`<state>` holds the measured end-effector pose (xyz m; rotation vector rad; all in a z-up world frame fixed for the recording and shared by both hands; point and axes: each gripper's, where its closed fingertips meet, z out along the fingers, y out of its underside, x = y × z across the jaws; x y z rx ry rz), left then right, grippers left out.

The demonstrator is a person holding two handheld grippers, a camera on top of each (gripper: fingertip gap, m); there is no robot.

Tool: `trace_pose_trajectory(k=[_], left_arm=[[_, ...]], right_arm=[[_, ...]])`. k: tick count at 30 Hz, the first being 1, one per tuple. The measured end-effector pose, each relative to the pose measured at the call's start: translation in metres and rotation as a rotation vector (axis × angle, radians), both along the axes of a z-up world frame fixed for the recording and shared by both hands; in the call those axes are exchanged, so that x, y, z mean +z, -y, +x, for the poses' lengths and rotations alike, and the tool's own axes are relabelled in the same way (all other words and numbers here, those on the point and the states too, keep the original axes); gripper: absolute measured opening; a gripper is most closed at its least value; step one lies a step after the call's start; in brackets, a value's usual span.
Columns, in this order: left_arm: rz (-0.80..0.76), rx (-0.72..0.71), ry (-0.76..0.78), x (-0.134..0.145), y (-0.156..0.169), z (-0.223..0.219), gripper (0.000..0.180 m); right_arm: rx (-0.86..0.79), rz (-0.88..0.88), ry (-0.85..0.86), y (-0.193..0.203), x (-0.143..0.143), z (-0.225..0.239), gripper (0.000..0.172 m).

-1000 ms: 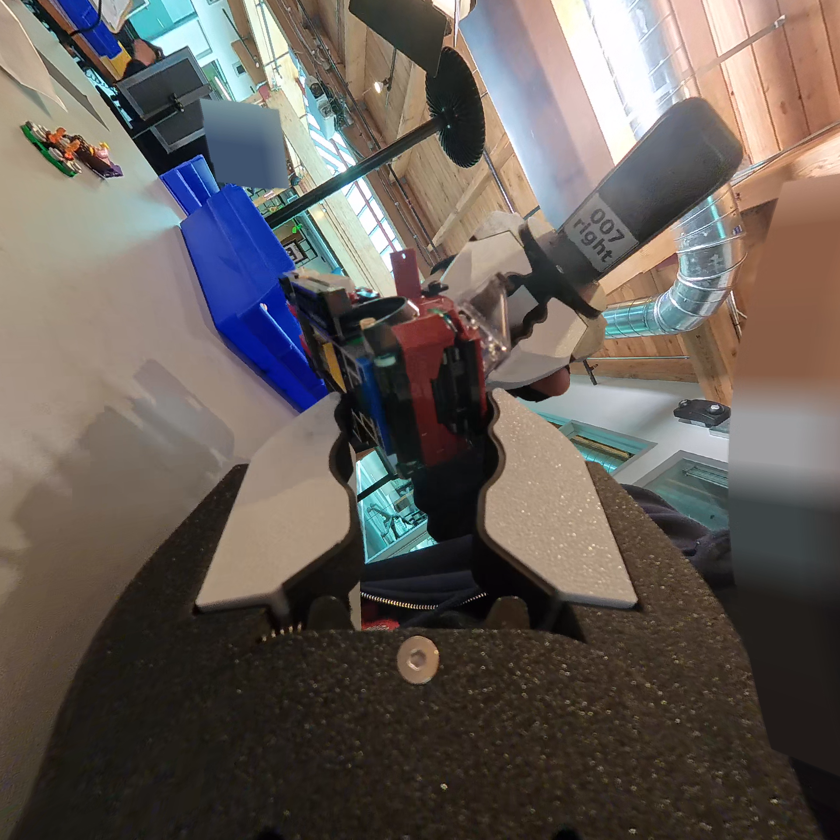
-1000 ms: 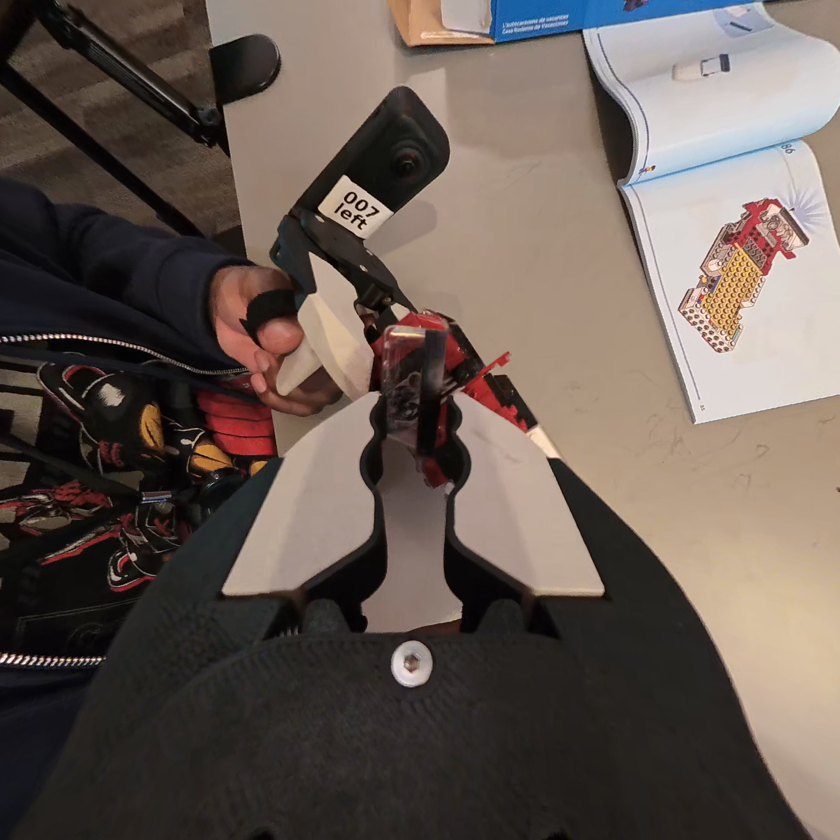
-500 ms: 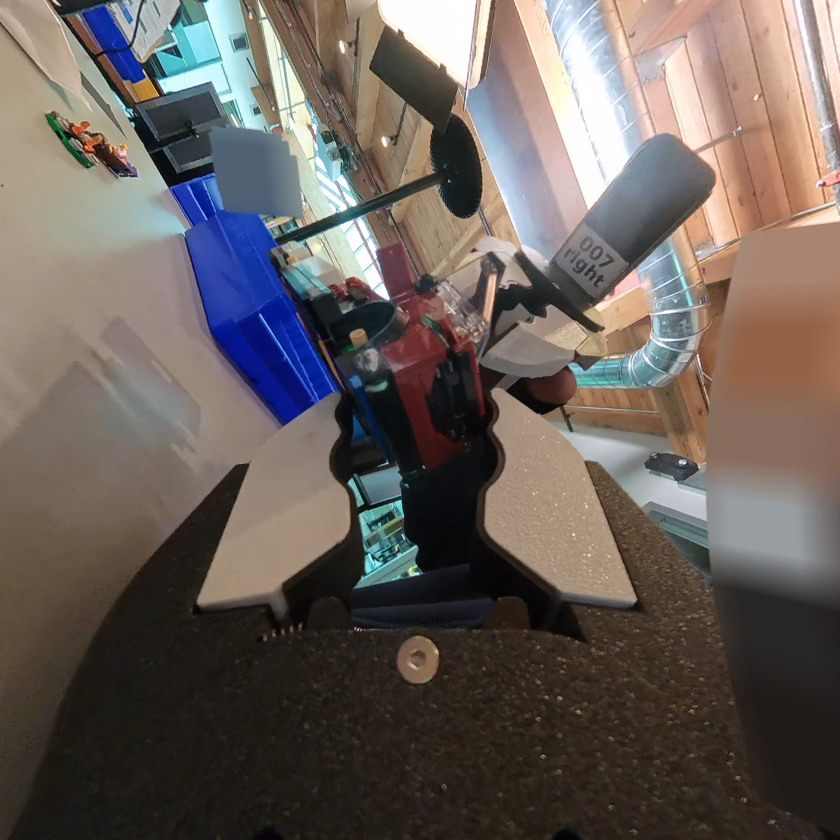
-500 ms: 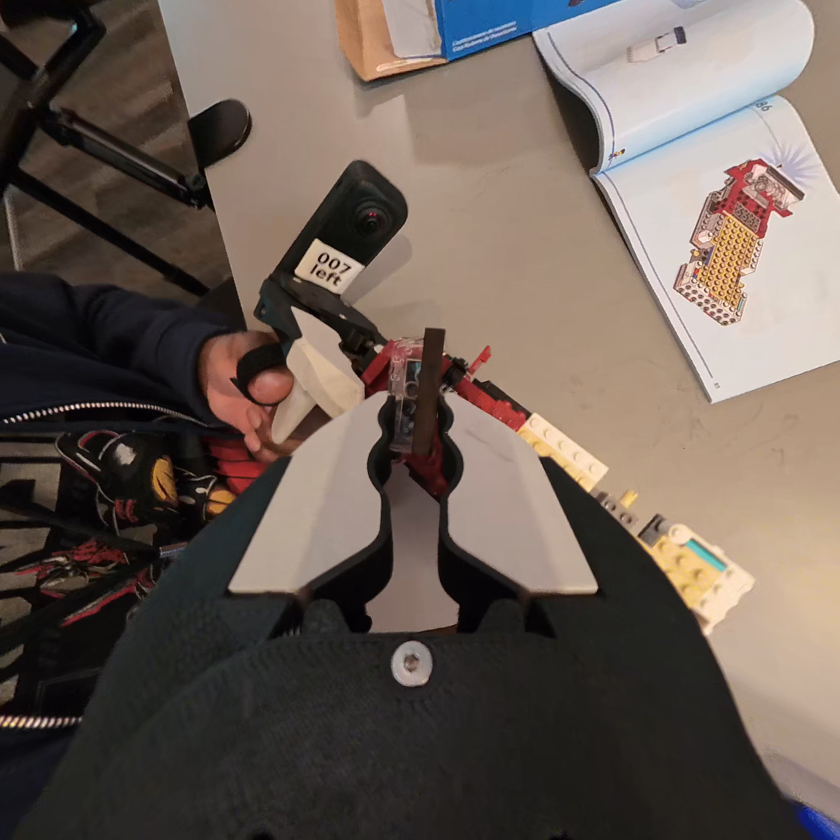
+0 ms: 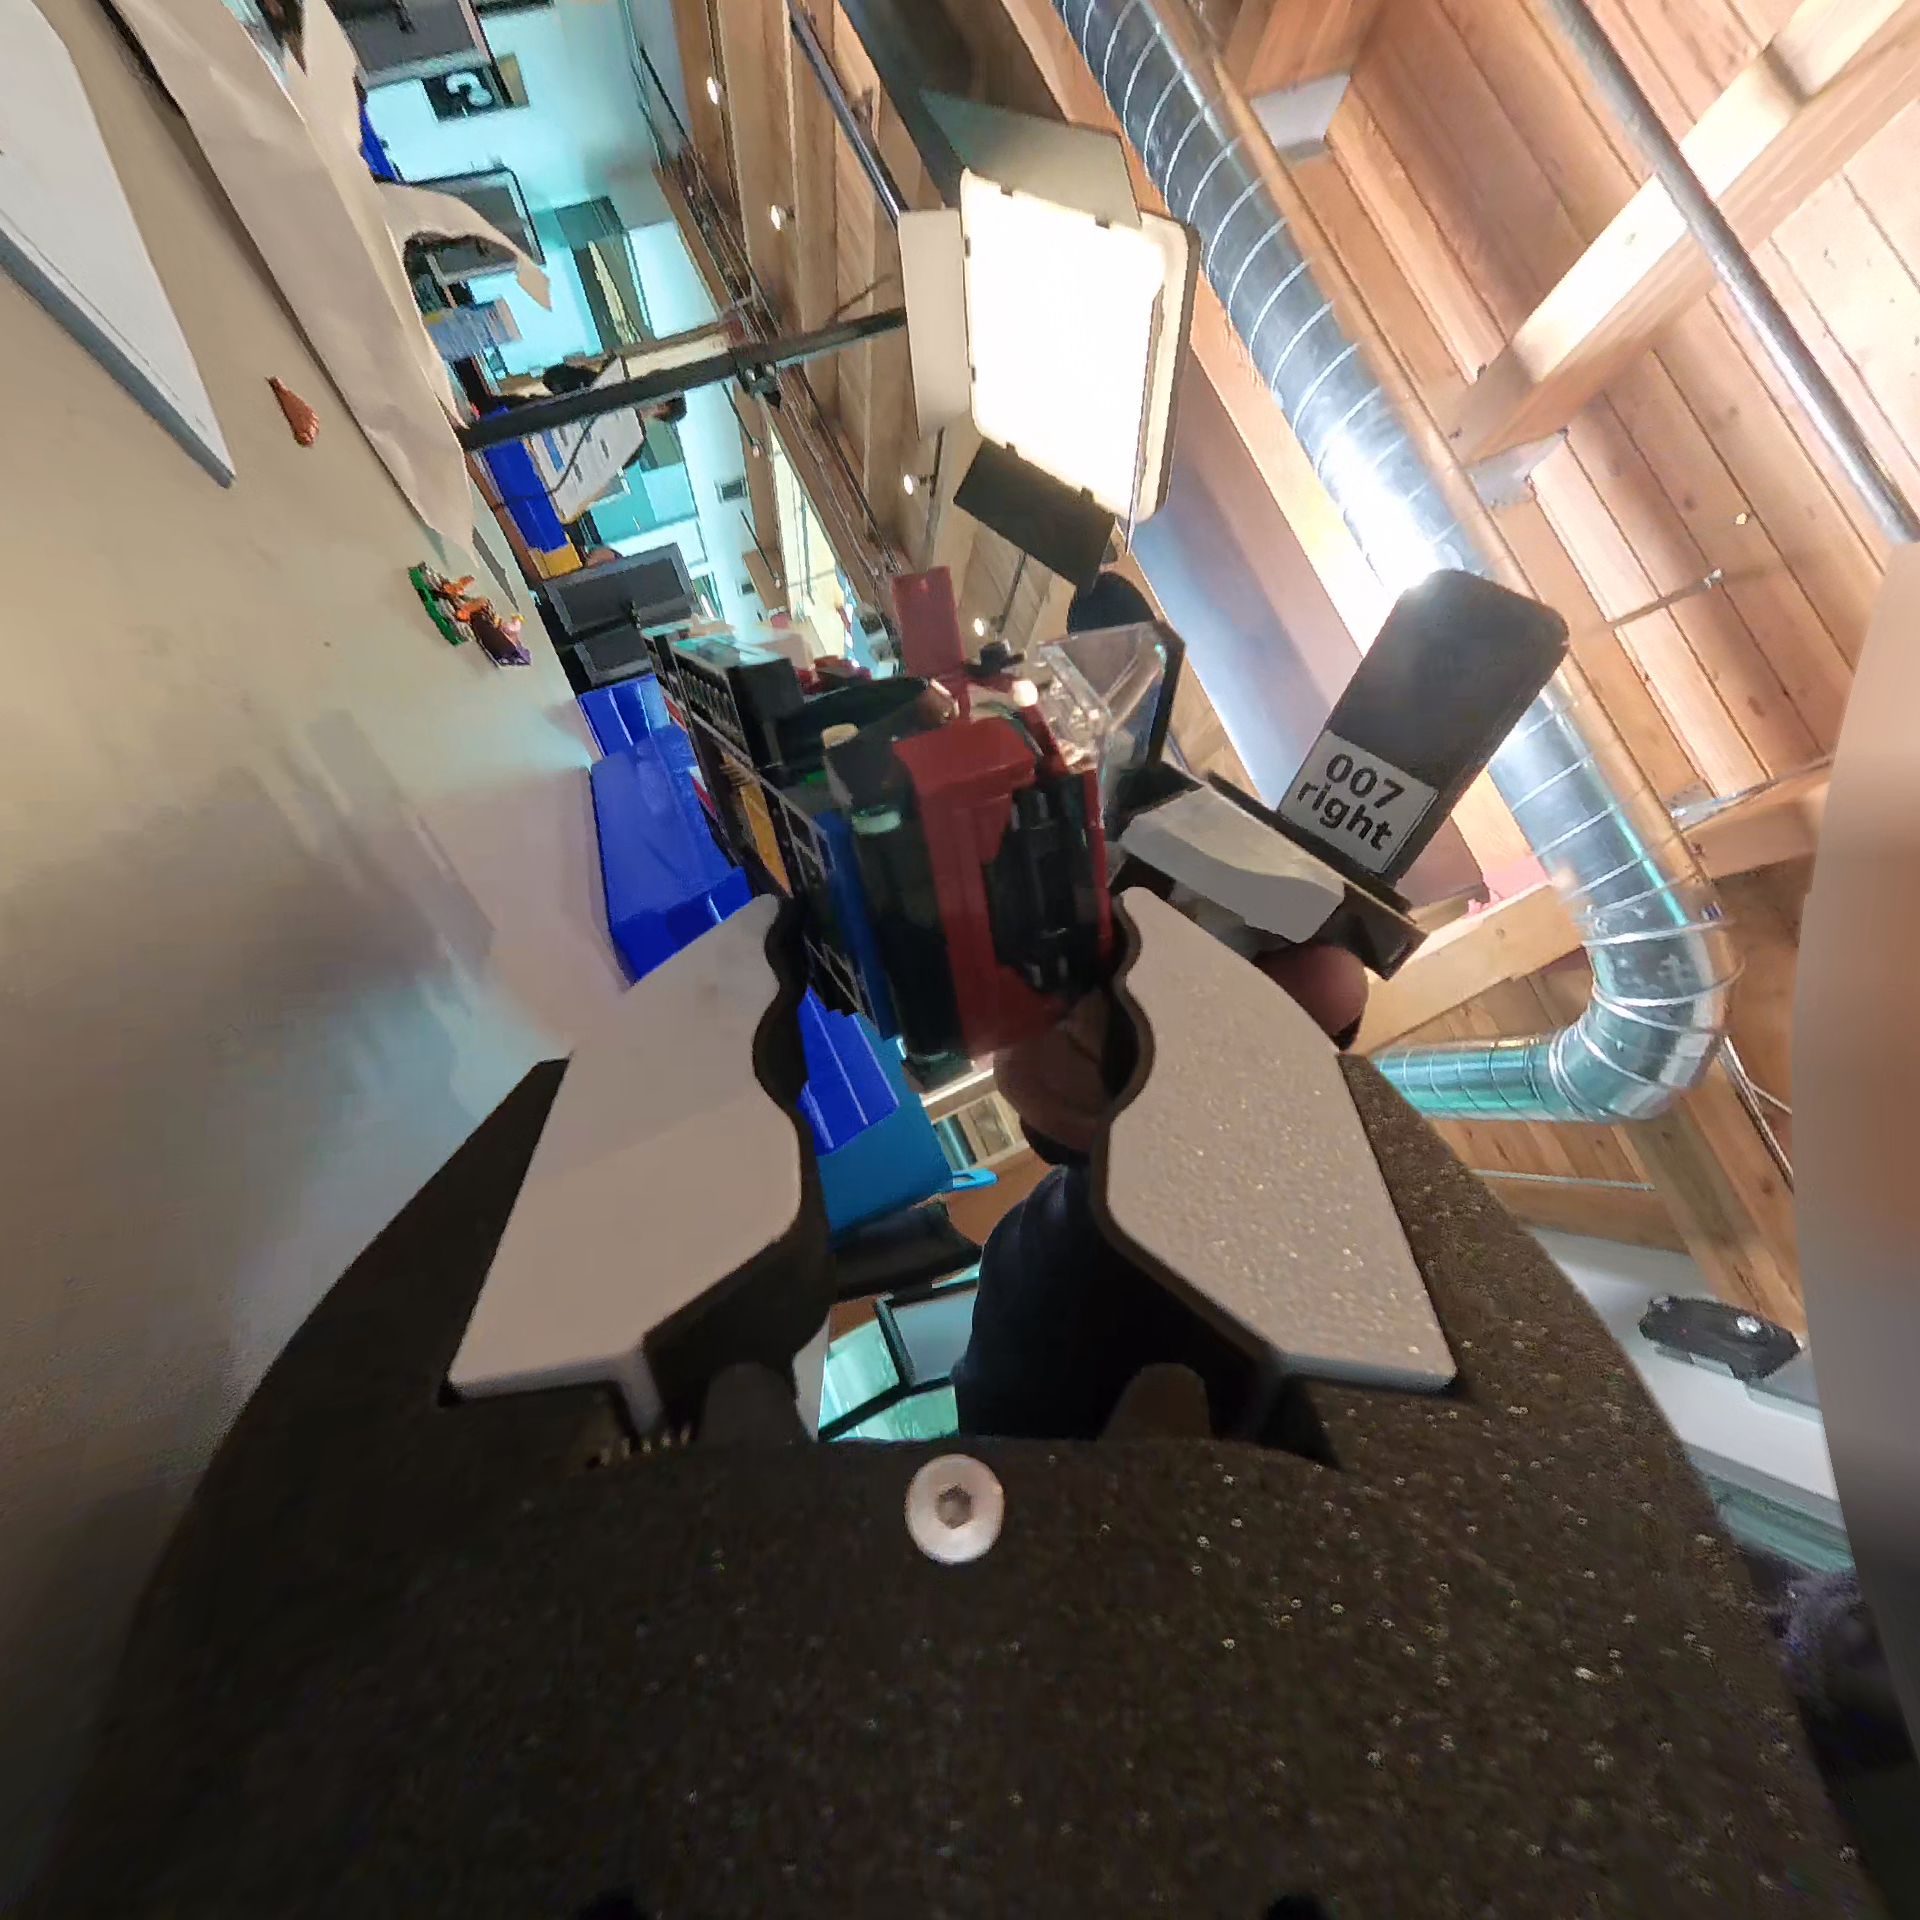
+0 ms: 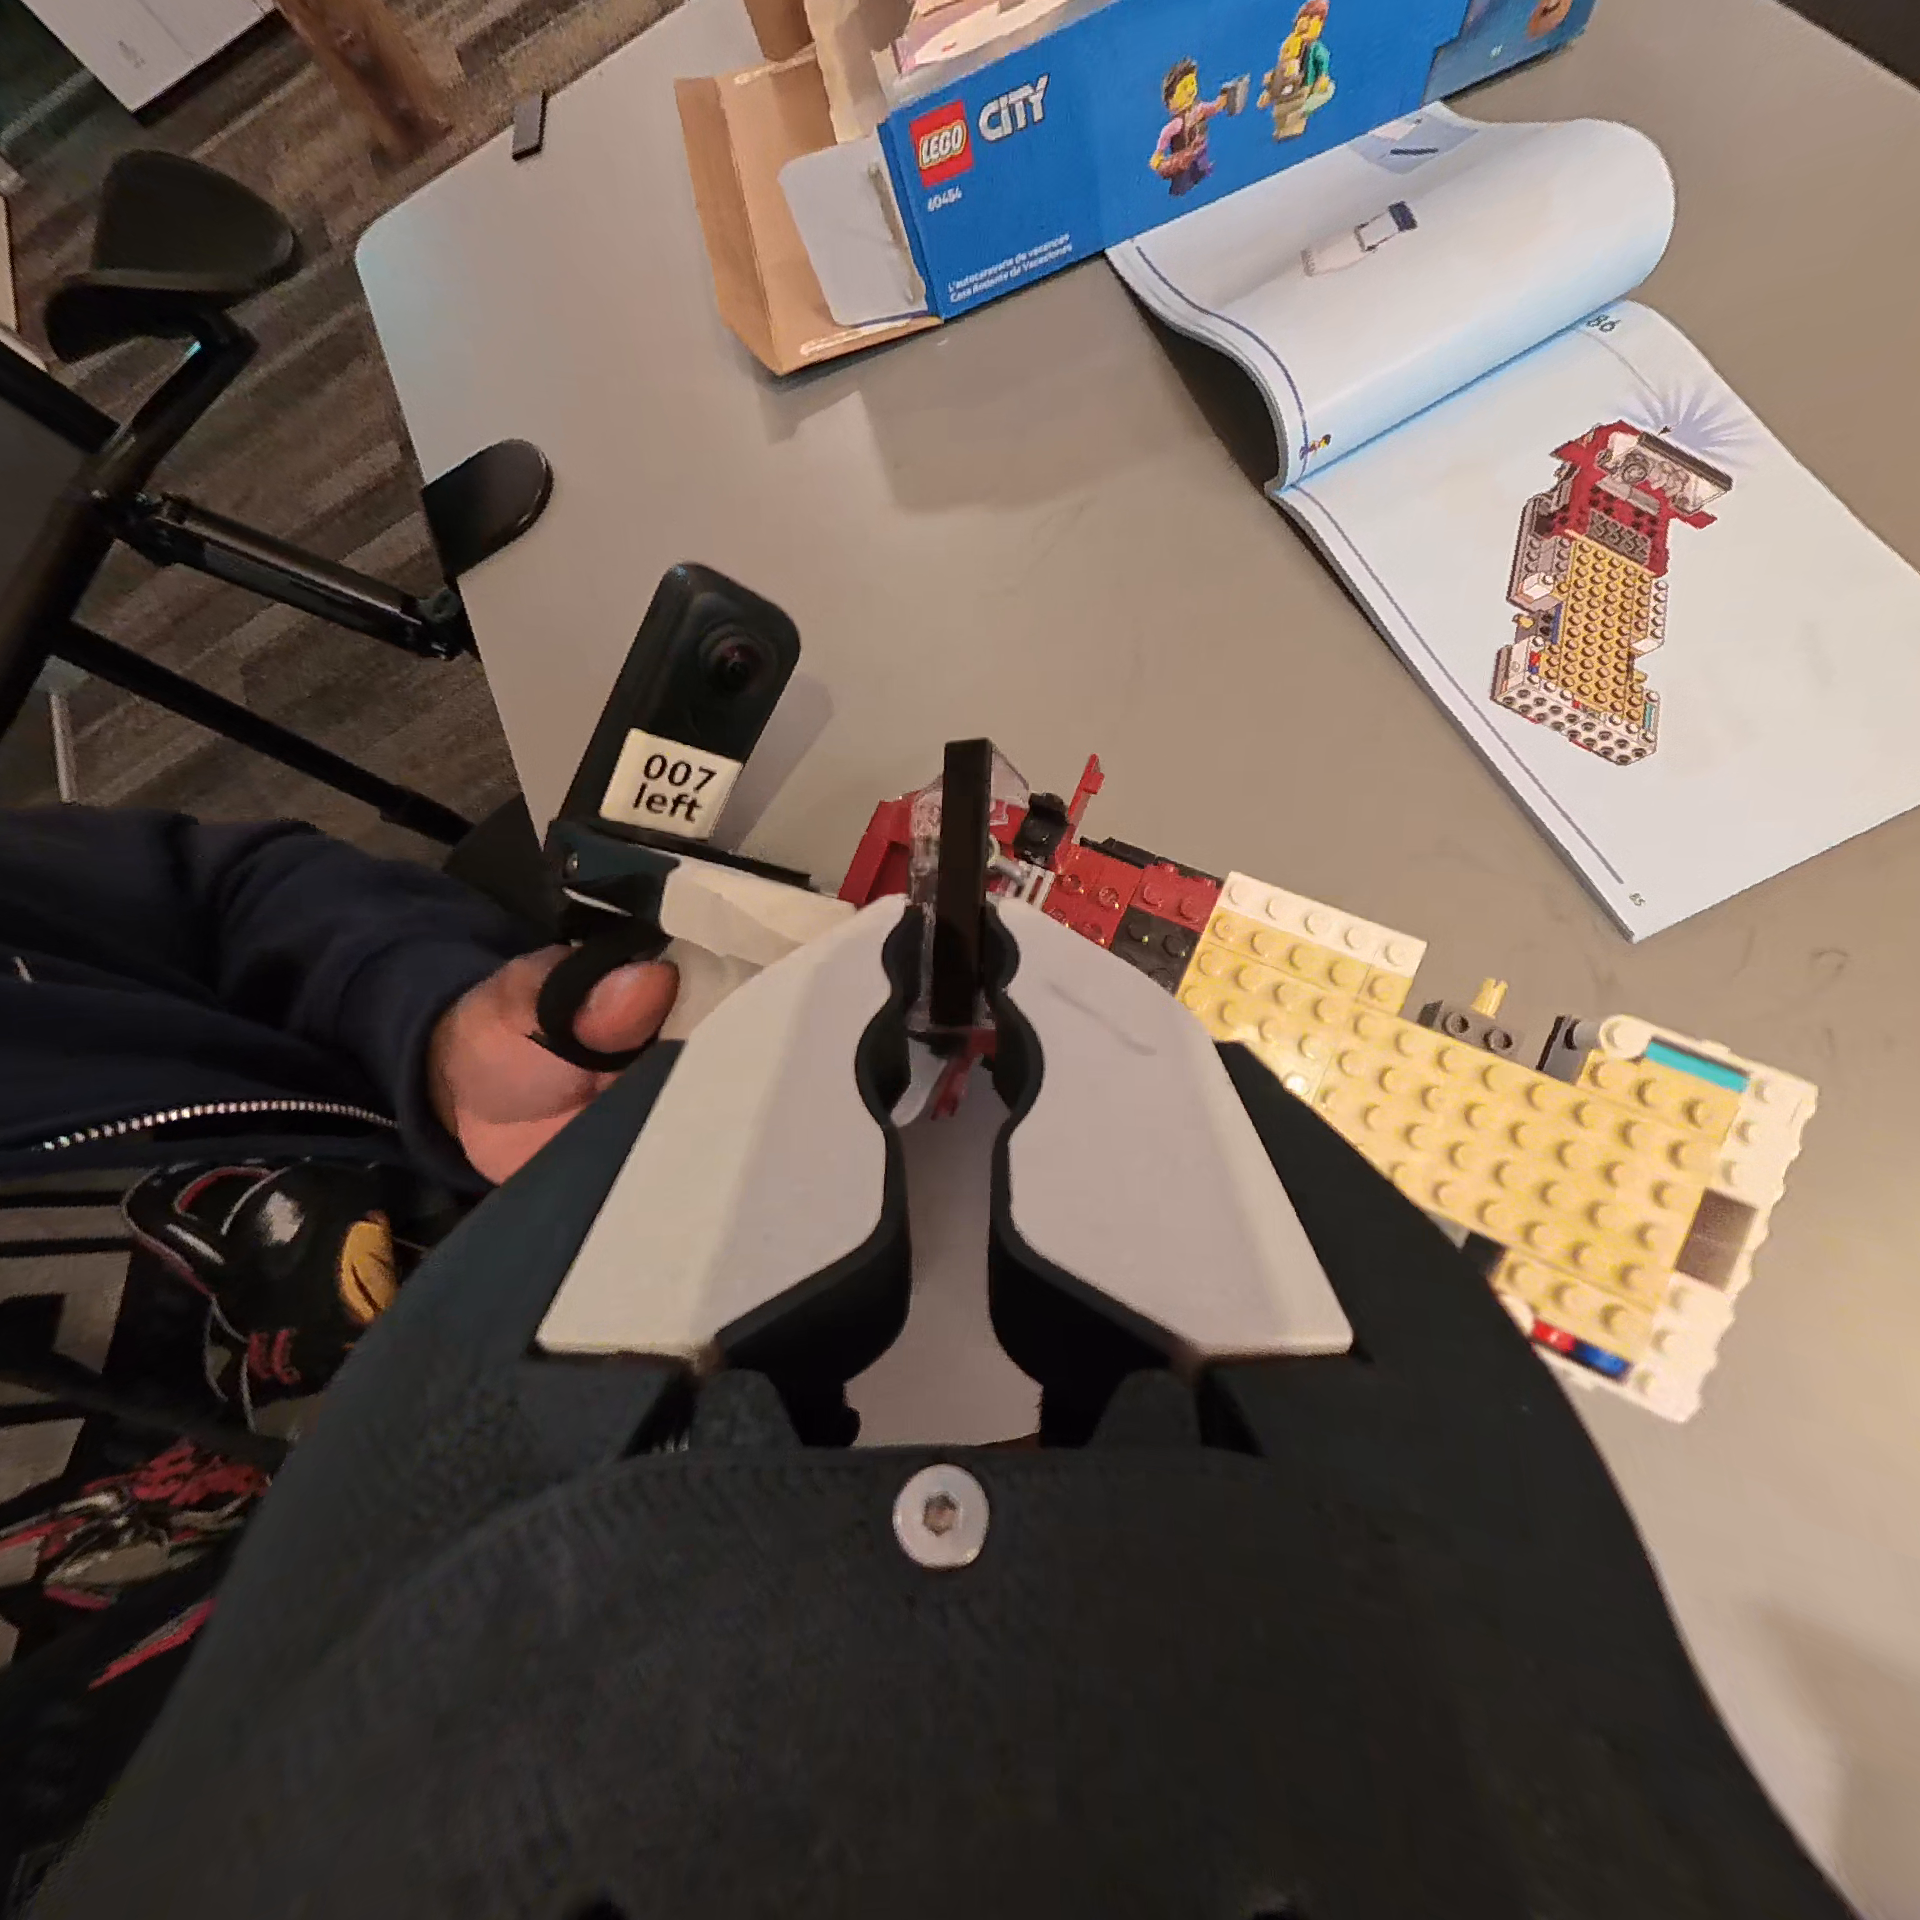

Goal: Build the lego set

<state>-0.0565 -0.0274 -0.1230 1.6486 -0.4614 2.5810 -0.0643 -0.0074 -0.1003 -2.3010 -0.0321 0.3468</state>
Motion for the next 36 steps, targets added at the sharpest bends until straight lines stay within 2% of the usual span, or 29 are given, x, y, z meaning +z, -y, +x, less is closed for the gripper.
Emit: trace_pose_trajectory(k=[8, 25, 36], left_arm=[[0.007, 0.075, -0.006, -0.001, -0.007, 0.001, 0.056], [0.260, 0.094, -0.010, 0.005, 0.004, 0.000, 0.055], [0.257, 0.106, 0.016, 0.008, -0.001, -0.003, 0.055]], right_arm=[[-0.059, 0.056, -0.056, -0.009, -0.001, 0.000, 0.011], [0.029, 0.029, -0.018, -0.001, 0.008, -0.003, 0.010], [-0.012, 0.109, -0.117, -0.005, 0.010, -0.004, 0.011]])
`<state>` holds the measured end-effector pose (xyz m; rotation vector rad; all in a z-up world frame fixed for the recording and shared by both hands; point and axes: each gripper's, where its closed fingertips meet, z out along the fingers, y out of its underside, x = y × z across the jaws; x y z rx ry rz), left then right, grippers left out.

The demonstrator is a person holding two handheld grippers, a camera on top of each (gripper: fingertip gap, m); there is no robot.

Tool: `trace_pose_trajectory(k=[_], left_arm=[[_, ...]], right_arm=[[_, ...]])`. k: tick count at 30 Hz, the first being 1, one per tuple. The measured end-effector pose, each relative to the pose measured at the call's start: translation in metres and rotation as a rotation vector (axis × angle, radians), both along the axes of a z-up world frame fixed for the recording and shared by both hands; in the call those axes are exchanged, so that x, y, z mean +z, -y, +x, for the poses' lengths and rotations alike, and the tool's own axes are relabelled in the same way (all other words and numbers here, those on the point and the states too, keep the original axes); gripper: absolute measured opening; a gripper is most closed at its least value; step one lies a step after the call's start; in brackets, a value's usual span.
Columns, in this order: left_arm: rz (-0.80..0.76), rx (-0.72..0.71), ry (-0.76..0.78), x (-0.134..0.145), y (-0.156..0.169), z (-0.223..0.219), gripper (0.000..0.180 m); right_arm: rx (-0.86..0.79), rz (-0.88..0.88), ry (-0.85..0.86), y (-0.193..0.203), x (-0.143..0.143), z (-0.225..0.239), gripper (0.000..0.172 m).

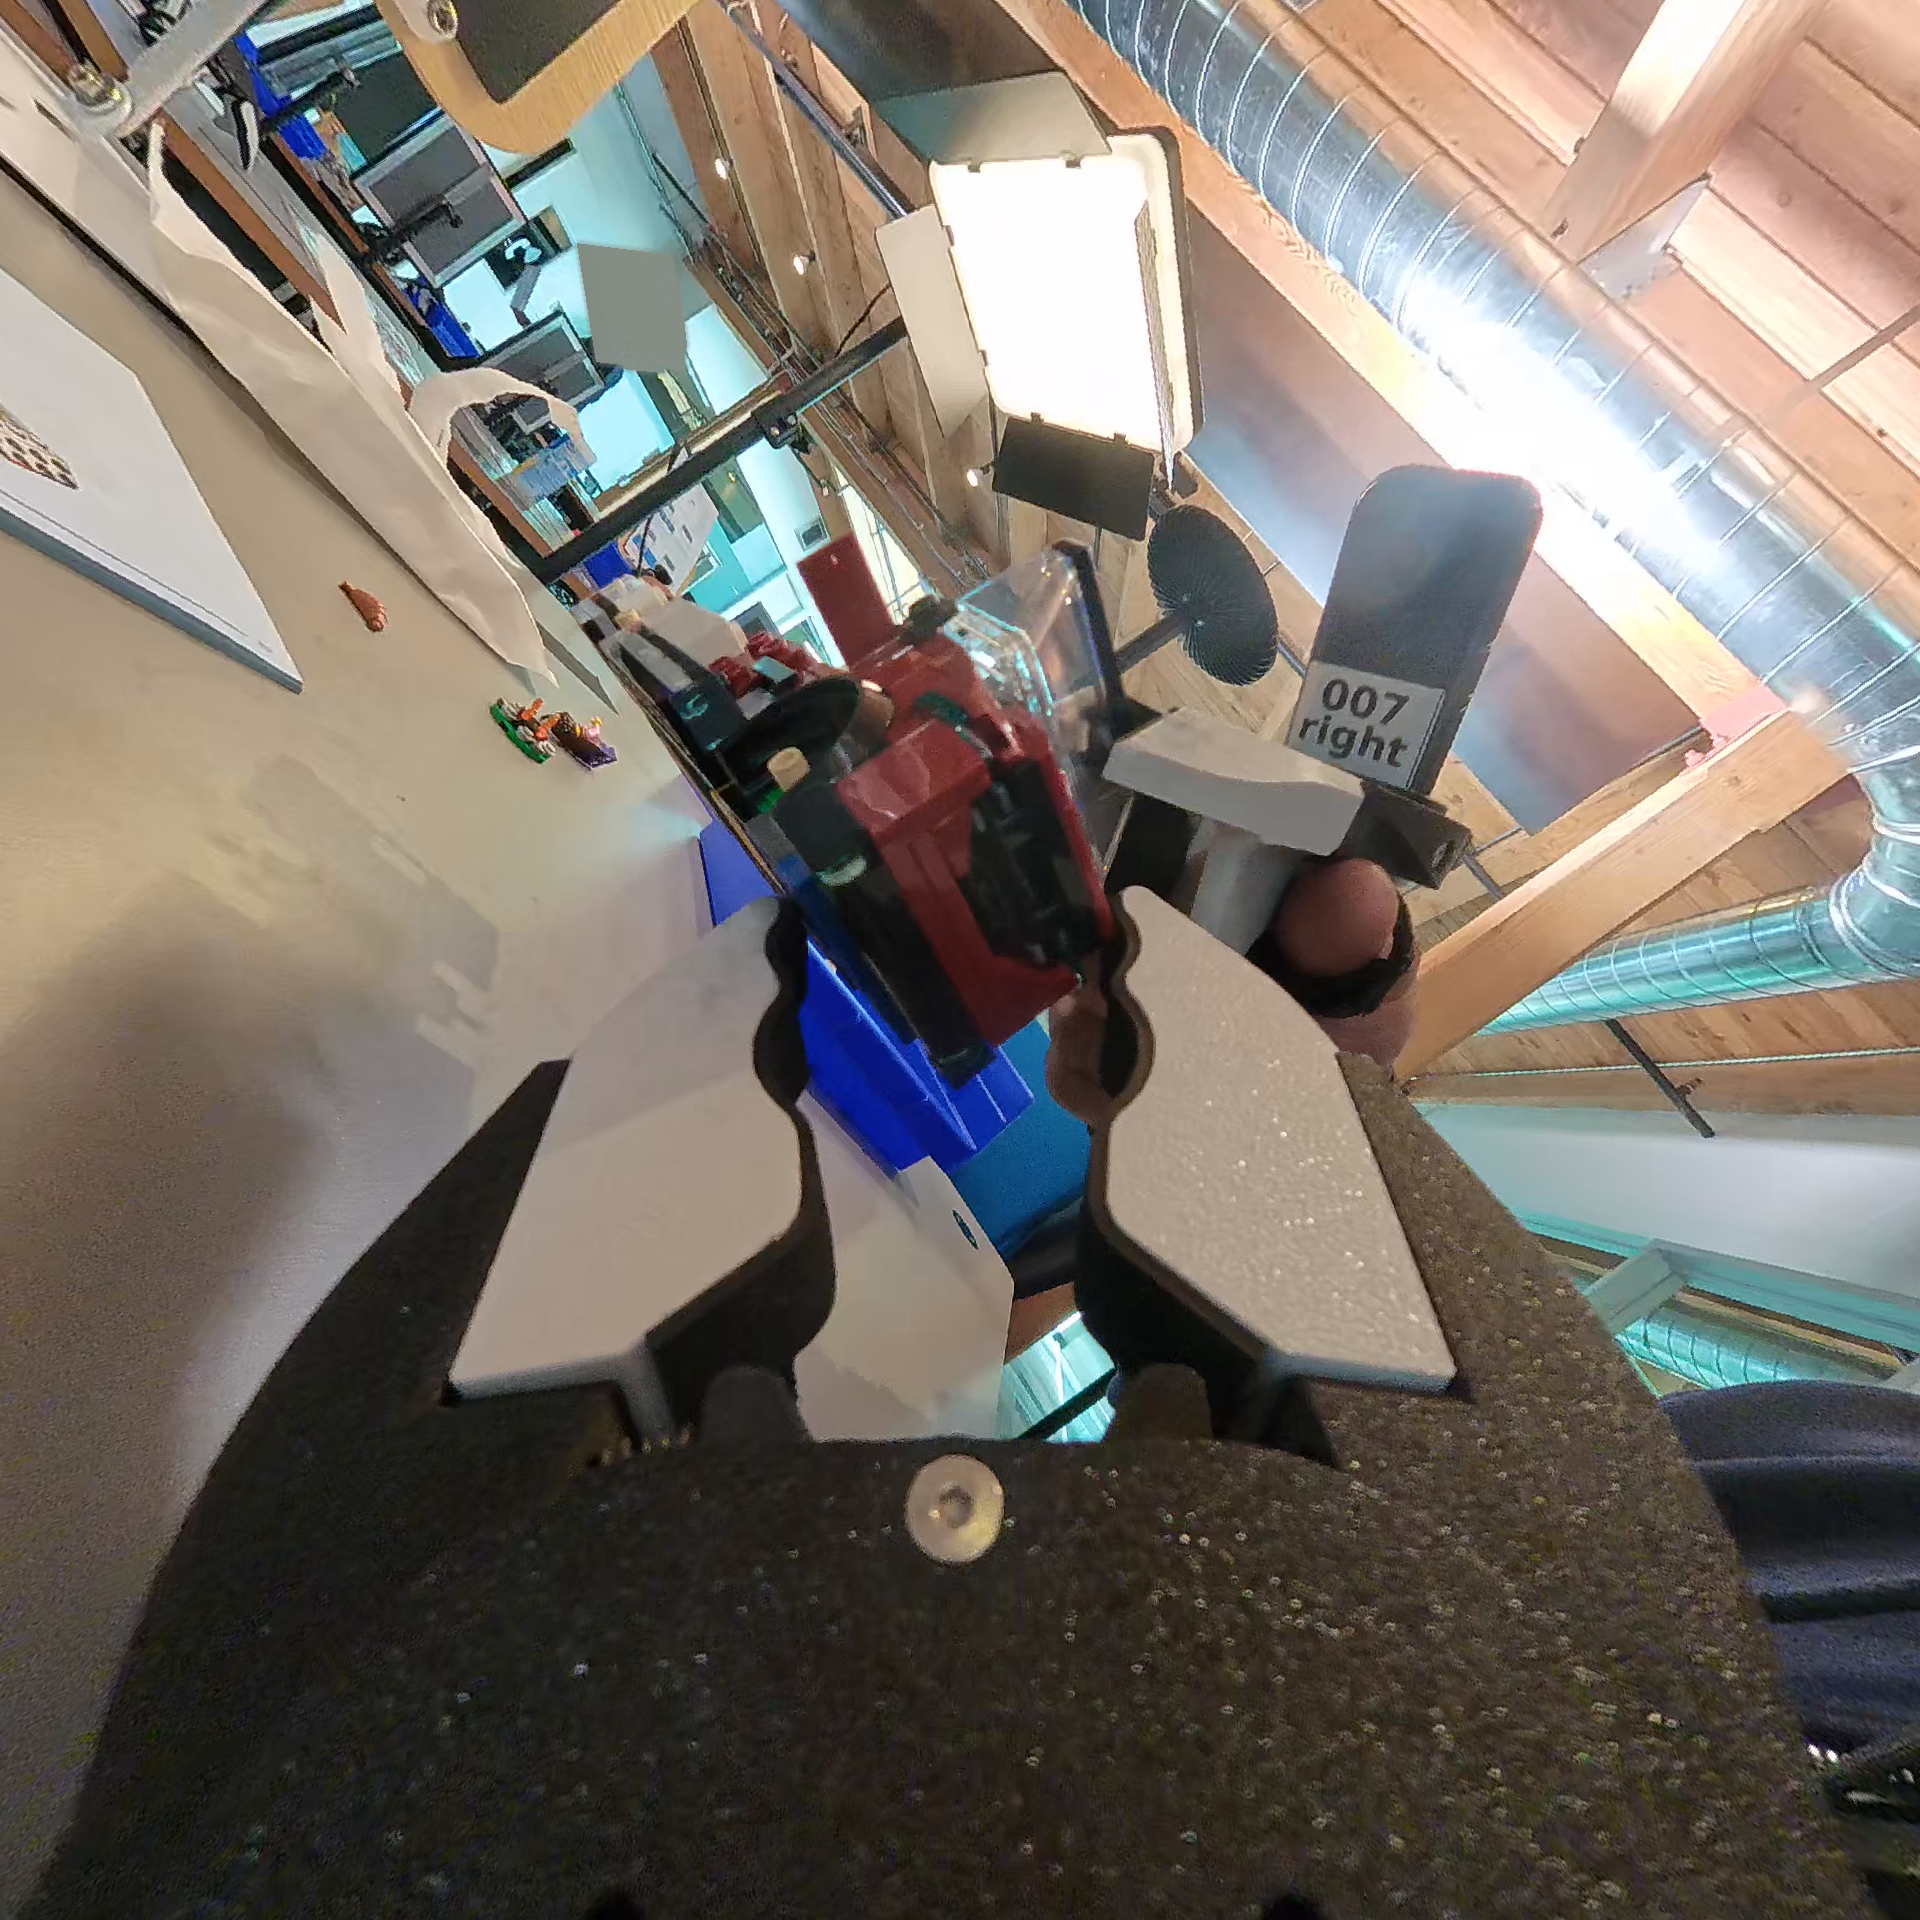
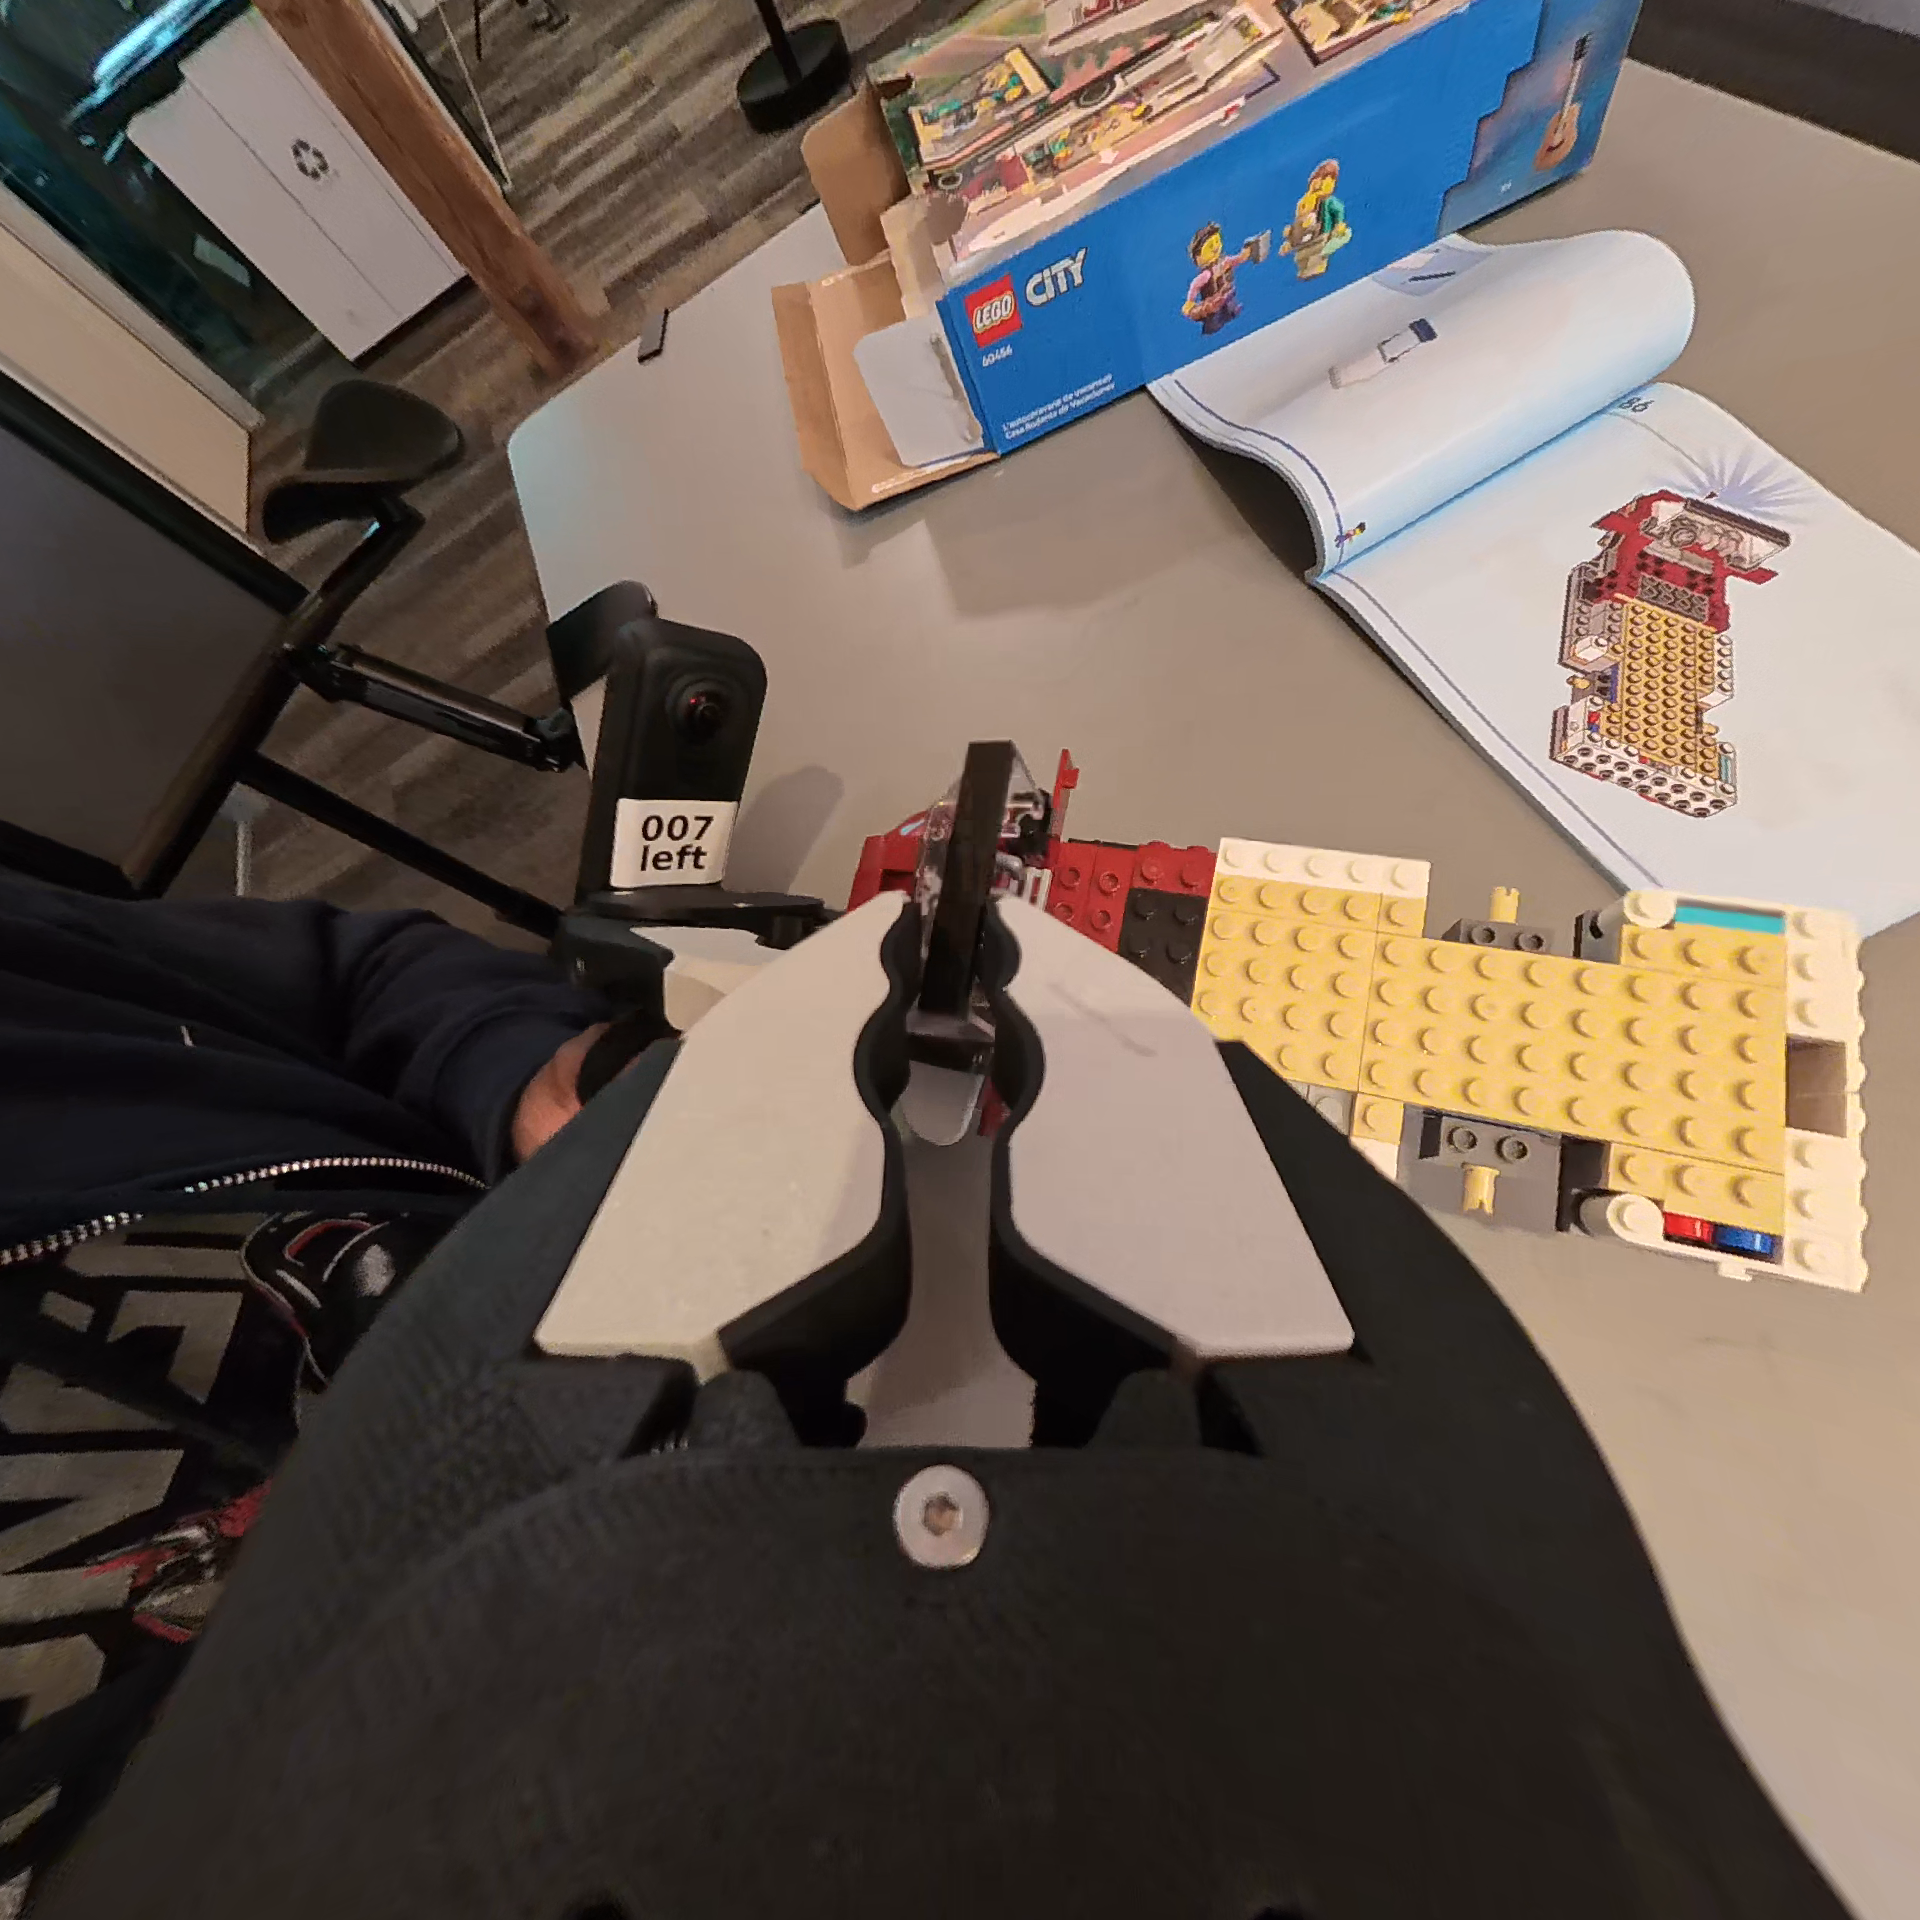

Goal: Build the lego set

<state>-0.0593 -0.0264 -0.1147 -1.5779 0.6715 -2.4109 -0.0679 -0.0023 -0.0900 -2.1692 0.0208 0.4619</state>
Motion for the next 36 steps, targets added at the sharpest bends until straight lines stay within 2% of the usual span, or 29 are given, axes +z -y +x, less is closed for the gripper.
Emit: trace_pose_trajectory(k=[15, 21, 27, 32, 36], left_arm=[[-0.012, 0.008, 0.039, 0.004, -0.003, -0.004, 0.054], [-0.026, 0.004, 0.039, 0.004, -0.004, -0.004, 0.054], [-0.037, 0.001, 0.034, 0.003, -0.004, -0.004, 0.054], [-0.039, -0.003, 0.028, 0.002, -0.004, -0.003, 0.054], [-0.033, 0.000, 0.017, 0.001, -0.004, -0.002, 0.054]], right_arm=[[-0.028, 0.006, 0.029, 0.000, 0.001, 0.004, 0.030], [-0.021, -0.002, 0.074, -0.001, 0.004, 0.006, 0.030], [0.023, -0.052, 0.217, -0.002, 0.007, 0.009, 0.027], [0.089, -0.097, 0.254, -0.001, 0.004, 0.003, 0.015], [0.086, -0.110, 0.259, -0.001, 0.003, 0.004, 0.015]])
